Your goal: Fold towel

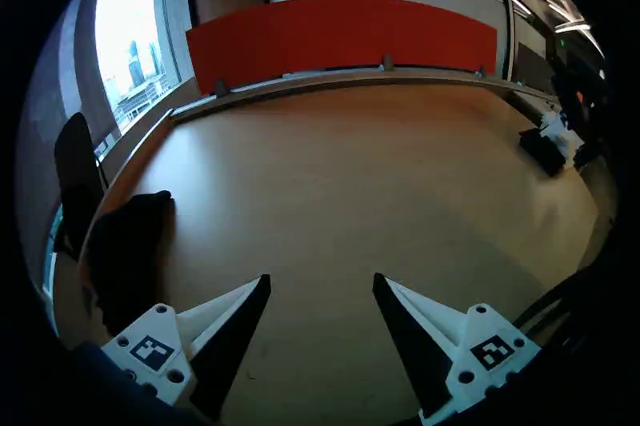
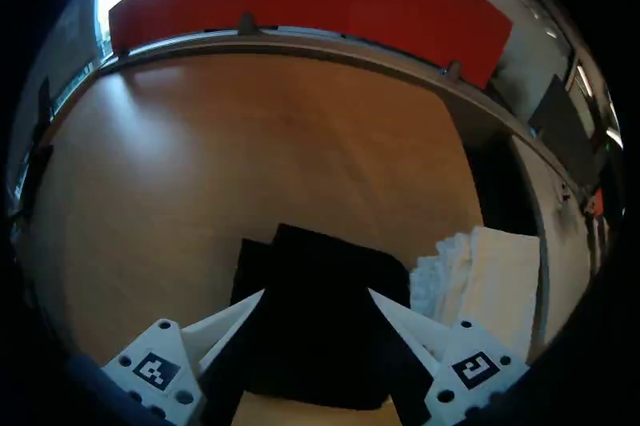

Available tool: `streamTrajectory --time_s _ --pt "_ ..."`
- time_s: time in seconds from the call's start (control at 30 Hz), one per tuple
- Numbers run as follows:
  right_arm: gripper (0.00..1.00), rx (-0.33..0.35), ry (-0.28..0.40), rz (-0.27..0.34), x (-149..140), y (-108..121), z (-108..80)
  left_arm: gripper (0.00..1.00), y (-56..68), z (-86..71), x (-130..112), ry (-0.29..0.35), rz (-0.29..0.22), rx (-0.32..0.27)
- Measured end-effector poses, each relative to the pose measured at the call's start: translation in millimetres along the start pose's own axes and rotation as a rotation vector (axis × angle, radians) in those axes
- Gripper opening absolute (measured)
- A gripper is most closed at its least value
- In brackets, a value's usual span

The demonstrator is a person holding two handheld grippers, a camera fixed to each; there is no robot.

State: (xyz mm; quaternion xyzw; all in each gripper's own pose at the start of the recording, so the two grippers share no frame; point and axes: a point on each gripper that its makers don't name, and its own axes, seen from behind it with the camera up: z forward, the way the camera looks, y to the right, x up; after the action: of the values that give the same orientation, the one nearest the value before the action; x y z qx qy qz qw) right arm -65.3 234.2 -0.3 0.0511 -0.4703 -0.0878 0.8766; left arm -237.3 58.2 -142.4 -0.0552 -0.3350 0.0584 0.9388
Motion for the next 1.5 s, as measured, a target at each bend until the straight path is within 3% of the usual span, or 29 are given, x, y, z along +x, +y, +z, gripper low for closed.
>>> streamTrajectory --time_s 0.2,0.6,1.2,1.5 --pt "0.79 -0.013 0.042 0.022 7 0 -13.1 0.95 -0.4 0.6 4 0.014 -0.011 -0.003" --pt "0.8 -0.067 0.195 0.119 25 1 -45.8 0.95 -0.1 -3.0 10 0.04 -0.025 -0.008" --pt "0.8 -0.189 0.437 0.202 51 3 -100.1 0.95 -3.0 -6.9 19 0.069 -0.032 -0.013" --pt "0.8 -0.194 0.553 0.254 70 -9 -123.8 0.95 -3.8 -8.3 18 0.074 -0.046 -0.015"
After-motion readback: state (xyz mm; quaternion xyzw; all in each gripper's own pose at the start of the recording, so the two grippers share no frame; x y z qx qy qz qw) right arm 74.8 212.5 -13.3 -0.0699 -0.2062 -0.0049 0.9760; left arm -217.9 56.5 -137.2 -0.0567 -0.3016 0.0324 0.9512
